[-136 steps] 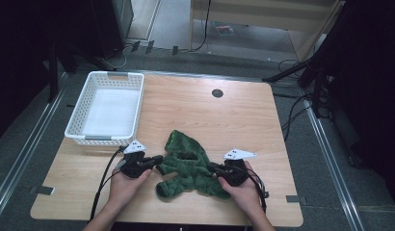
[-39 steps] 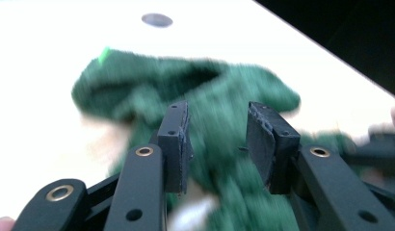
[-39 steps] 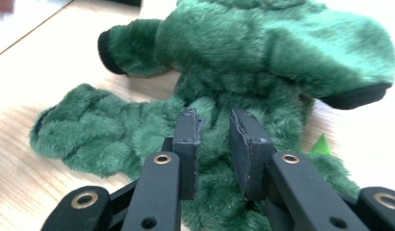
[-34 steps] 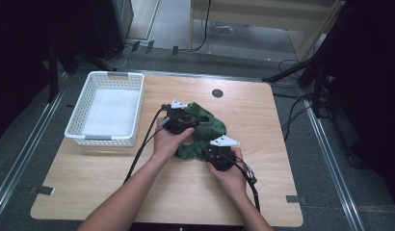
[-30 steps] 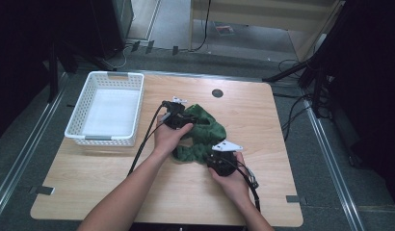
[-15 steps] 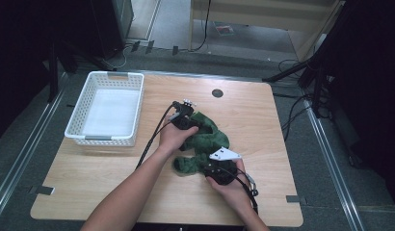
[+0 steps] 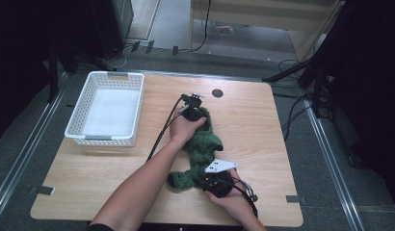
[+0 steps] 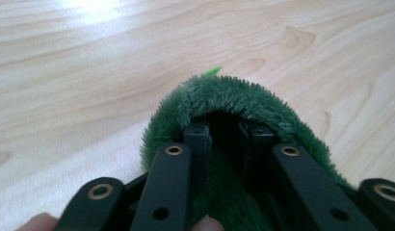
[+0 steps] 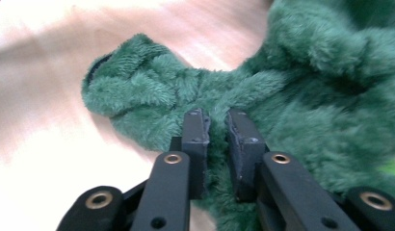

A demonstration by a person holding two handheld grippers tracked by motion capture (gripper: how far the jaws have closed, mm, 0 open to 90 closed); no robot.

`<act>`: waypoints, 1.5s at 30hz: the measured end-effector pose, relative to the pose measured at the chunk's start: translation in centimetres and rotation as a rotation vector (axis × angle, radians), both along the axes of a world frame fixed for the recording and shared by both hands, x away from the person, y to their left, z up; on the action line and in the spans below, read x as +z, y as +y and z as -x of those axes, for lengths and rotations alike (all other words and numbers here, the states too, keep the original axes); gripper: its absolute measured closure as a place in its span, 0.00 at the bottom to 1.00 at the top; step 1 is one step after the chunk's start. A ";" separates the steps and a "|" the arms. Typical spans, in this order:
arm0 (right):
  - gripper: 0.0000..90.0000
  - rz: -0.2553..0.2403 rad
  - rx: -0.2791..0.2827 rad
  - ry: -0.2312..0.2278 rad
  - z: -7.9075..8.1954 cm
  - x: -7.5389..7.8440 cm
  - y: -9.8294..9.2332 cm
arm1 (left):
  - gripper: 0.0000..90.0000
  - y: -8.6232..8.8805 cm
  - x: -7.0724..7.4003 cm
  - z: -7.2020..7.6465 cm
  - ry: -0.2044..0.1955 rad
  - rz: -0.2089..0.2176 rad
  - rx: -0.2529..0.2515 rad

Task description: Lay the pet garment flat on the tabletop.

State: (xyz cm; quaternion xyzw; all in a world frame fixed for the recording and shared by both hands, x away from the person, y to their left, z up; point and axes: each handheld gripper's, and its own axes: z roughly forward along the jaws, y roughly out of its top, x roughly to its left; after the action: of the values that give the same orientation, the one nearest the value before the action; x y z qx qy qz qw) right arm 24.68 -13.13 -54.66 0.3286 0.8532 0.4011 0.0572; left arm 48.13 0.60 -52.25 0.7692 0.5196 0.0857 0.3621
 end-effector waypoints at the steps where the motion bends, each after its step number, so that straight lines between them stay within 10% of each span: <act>1: 0.93 0.001 0.006 0.000 0.3 0.0 0.1 | 0.94 -0.1 0.1 -0.3 -0.002 -0.013 0.007; 7: 0.93 0.009 0.034 0.006 1.3 0.0 0.4 | 1.00 -1.0 -0.5 -1.5 0.021 -0.064 -0.013; 9: 0.80 0.013 0.016 -0.002 1.1 0.1 0.2 | 0.93 -0.7 -0.3 -1.5 0.032 -0.024 -0.037; 10: 0.68 0.013 0.003 -0.012 1.0 0.4 -0.1 | 0.73 -0.6 -0.1 -1.5 0.032 0.011 -0.061; 17: 0.63 -0.151 -0.022 0.026 0.3 3.0 -3.2 | 0.47 0.9 2.5 -0.2 -0.022 0.083 -0.161; 22: 0.64 -0.174 -0.107 -0.019 -0.9 4.0 -3.8 | 0.47 1.2 2.8 0.1 -0.003 0.057 -0.153; 25: 0.63 -0.062 -0.168 -0.120 -1.3 3.5 -2.3 | 0.52 1.4 2.4 0.0 0.042 0.074 -0.123; 28: 0.64 -0.153 -0.253 -0.155 -2.2 4.8 -3.1 | 0.51 1.9 2.3 0.5 0.052 0.115 -0.151; 34: 0.64 -0.217 -0.470 -0.164 -8.6 7.7 -5.3 | 0.54 2.5 1.9 1.0 0.035 0.123 -0.151; 38: 0.60 -0.117 -0.502 -0.079 -14.5 6.3 -3.8 | 0.58 2.8 2.2 1.3 0.015 0.129 -0.124; 40: 0.58 -0.175 -0.525 -0.008 -16.5 5.3 -3.3 | 0.59 3.2 2.5 1.6 0.005 0.129 -0.112; 45: 0.62 -0.122 -0.522 0.042 -18.0 4.0 -2.6 | 0.62 4.8 2.9 2.4 -0.031 0.122 -0.078</act>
State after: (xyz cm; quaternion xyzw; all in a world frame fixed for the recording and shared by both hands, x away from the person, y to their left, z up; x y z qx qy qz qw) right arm 42.67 -15.70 -50.62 0.5485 0.7148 0.4166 0.1210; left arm 45.69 5.38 -49.34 0.7638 0.4880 0.0515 0.4193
